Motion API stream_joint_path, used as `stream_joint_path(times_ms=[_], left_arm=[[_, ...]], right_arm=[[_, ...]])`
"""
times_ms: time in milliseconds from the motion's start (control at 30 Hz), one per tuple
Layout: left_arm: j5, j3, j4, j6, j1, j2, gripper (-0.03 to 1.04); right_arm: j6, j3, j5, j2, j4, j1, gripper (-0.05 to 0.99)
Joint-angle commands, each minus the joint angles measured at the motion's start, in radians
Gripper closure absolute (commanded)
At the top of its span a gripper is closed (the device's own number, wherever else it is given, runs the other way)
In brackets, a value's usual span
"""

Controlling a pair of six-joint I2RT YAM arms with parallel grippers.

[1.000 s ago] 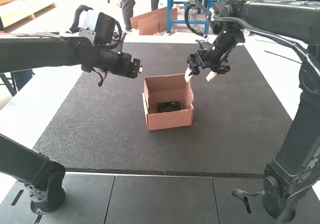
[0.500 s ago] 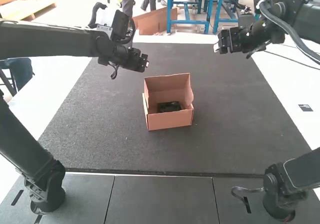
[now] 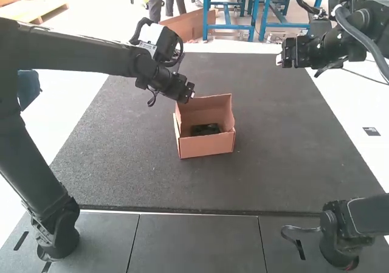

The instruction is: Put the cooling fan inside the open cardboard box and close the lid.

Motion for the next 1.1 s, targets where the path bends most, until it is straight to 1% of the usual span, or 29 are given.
stream_joint_path(times_ms=[0,200,433,567,733,967,1067], left_arm=[[-0.011,0.037,-0.009,0.030,-0.005,0.007,0.04],[-0.005,0.020,-0.047,0.030,-0.010,0.009,0.04],[-0.003,-0.018,-0.095,0.023,-0.060,0.007,0.04],[-0.005,-0.032,-0.093,0.017,-0.077,0.007,0.04],[-0.003,-0.046,-0.081,0.012,-0.077,0.007,0.04],[-0.003,-0.092,-0.043,0.009,-0.077,0.009,0.04],[-0.003,-0.105,-0.038,0.003,-0.083,0.009,0.04]], right_arm=[[0.028,0.025,-0.021,-0.016,-0.009,-0.014,0.03],[0.028,0.027,-0.030,-0.013,-0.012,-0.013,0.03],[0.028,0.024,-0.040,-0.010,-0.012,-0.014,0.03],[0.028,0.019,-0.042,-0.010,-0.012,-0.014,0.03],[0.028,0.008,-0.042,-0.010,-0.012,-0.013,0.03],[0.029,0.002,-0.045,-0.010,-0.019,-0.014,0.03],[0.029,-0.002,-0.045,-0.010,-0.023,-0.014,0.03]])
